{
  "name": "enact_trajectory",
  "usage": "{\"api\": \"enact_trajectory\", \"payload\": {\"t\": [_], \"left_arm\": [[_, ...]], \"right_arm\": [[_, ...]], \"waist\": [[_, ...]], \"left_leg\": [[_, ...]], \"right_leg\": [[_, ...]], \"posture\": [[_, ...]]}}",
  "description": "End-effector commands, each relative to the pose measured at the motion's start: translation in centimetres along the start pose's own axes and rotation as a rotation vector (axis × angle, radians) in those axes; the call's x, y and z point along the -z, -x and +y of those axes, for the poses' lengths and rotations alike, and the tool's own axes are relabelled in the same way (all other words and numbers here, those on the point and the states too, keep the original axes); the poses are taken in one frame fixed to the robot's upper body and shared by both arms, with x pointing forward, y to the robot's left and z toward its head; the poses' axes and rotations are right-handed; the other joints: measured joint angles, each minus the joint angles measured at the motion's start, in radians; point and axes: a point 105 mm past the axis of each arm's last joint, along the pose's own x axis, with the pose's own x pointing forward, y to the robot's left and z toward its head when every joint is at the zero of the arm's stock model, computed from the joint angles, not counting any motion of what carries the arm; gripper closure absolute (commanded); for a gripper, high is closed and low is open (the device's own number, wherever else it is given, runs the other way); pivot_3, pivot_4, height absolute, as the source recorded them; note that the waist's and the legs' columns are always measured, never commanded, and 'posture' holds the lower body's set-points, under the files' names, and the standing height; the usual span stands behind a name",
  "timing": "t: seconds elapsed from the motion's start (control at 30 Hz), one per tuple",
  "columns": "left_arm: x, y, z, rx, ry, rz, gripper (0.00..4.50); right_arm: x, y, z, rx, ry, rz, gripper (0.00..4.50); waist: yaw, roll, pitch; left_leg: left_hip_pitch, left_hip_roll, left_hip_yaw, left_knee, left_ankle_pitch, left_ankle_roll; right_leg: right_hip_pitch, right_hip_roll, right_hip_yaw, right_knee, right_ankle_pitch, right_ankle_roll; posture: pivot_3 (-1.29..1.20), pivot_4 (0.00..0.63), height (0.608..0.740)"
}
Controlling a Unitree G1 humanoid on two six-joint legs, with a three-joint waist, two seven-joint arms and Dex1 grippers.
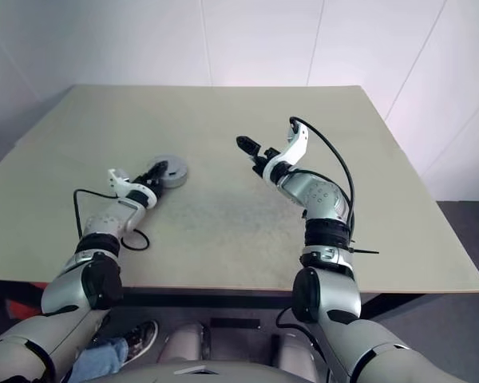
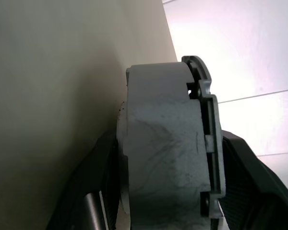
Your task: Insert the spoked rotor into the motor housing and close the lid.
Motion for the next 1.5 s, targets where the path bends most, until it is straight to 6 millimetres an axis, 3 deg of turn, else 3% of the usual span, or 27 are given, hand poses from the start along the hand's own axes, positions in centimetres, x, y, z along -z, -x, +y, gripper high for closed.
{"api": "enact_trajectory", "payload": {"t": [0.03,0.2,0.7,0.9,1.1,1.33,1.5], "left_arm": [[-3.7,-0.1,-2.4,0.071,-0.057,-0.110,1.49],[-4.9,0.2,-1.6,0.019,-0.070,-0.145,0.02],[-7.1,1.0,-1.6,0.007,-0.149,-0.208,0.02],[-7.2,0.9,-3.7,0.091,-0.314,-0.178,0.02],[-6.8,0.9,-6.0,0.164,-0.487,-0.151,0.02],[-4.8,0.5,-8.0,0.238,-0.639,-0.092,0.02],[-1.1,0.4,-9.3,0.337,-0.812,-0.014,0.02]], "right_arm": [[-0.3,-0.2,0.8,-0.028,0.015,-0.003,0.00],[-0.2,-0.3,0.7,-0.026,0.015,0.005,0.00],[0.8,-0.2,1.1,-0.051,0.085,0.058,0.00],[0.6,0.2,1.9,-0.102,0.303,0.036,0.00],[-0.5,0.7,1.5,-0.096,0.509,-0.013,0.00],[-2.8,1.5,-0.2,-0.013,0.765,-0.113,0.00],[-4.0,2.2,-2.4,0.087,0.997,-0.110,0.00]], "waist": [[0.001,0.000,0.000],[0.003,0.000,0.000],[0.003,0.000,0.000],[0.005,0.000,0.000],[0.004,-0.001,0.000],[0.003,-0.001,0.000],[0.004,-0.001,0.000]], "left_leg": [[0.000,0.000,0.000,0.000,0.000,0.000],[0.000,-0.001,0.000,0.000,0.000,0.000],[0.001,0.000,0.000,0.004,0.000,-0.001],[0.000,0.000,-0.001,0.004,0.000,-0.001],[0.000,0.000,-0.001,0.005,0.000,-0.001],[0.000,0.000,-0.001,0.007,0.000,-0.001],[0.000,0.000,-0.001,0.009,0.000,0.000]], "right_leg": [[0.000,0.000,0.000,0.000,0.000,0.000],[0.000,0.000,0.000,0.000,0.000,0.000],[0.000,-0.001,0.000,0.006,-0.002,-0.003],[0.000,-0.001,0.000,0.006,-0.001,-0.001],[0.001,-0.001,0.000,0.007,-0.002,-0.002],[0.001,-0.001,0.000,0.008,-0.002,-0.004],[0.001,-0.001,0.000,0.009,-0.002,-0.004]], "posture": [[0.00,0.000,0.740],[0.00,0.000,0.740],[0.00,0.000,0.740],[0.00,0.000,0.740],[0.00,0.000,0.740],[0.00,0.000,0.740],[0.00,0.000,0.740]]}}
